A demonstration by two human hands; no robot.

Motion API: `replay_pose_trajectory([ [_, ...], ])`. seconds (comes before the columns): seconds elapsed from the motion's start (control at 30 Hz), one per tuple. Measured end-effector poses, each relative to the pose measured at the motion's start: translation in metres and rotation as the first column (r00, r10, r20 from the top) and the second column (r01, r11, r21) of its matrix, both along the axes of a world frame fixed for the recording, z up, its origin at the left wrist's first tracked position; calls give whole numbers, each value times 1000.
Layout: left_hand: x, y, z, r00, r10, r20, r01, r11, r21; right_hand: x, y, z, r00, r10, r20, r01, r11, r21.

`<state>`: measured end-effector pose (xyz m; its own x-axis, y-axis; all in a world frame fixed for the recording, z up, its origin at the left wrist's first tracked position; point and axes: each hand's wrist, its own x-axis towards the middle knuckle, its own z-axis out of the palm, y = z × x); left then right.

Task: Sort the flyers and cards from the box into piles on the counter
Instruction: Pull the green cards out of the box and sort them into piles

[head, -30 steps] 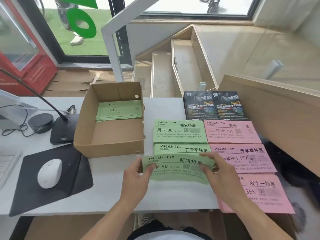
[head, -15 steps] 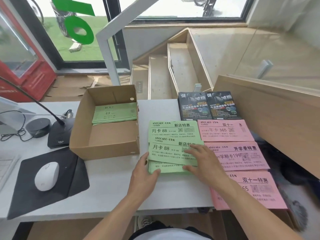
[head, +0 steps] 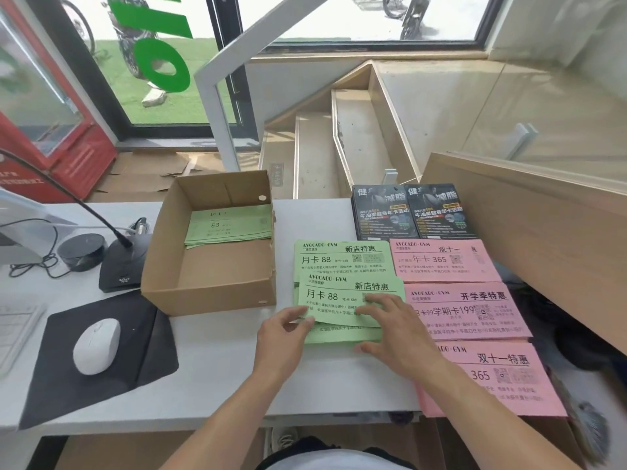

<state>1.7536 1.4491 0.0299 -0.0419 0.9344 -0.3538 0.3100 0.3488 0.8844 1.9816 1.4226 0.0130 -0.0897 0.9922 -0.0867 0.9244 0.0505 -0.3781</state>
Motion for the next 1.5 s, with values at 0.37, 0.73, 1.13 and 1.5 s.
replay_pose_trajectory([
  [0.37, -22, -20, -8, 999, 36, 39, -33, 996, -83, -10, -10, 5, 994, 73, 84, -74, 997, 15],
  [0.73, 2, -8, -12, 993, -115, 27, 116, 993, -28, -15, 3, 8, 997, 19, 74, -17, 999, -36],
  [1.13, -20, -9, 21, 996, -65, 65, 41, 947, 318, -27, 18, 15, 1000, 1, -11, 0, 990, 142],
  [1.5, -133, 125, 42, 901, 215, -378, 65, 793, 606, -144, 136, 62, 959, 218, -183, -165, 950, 266],
])
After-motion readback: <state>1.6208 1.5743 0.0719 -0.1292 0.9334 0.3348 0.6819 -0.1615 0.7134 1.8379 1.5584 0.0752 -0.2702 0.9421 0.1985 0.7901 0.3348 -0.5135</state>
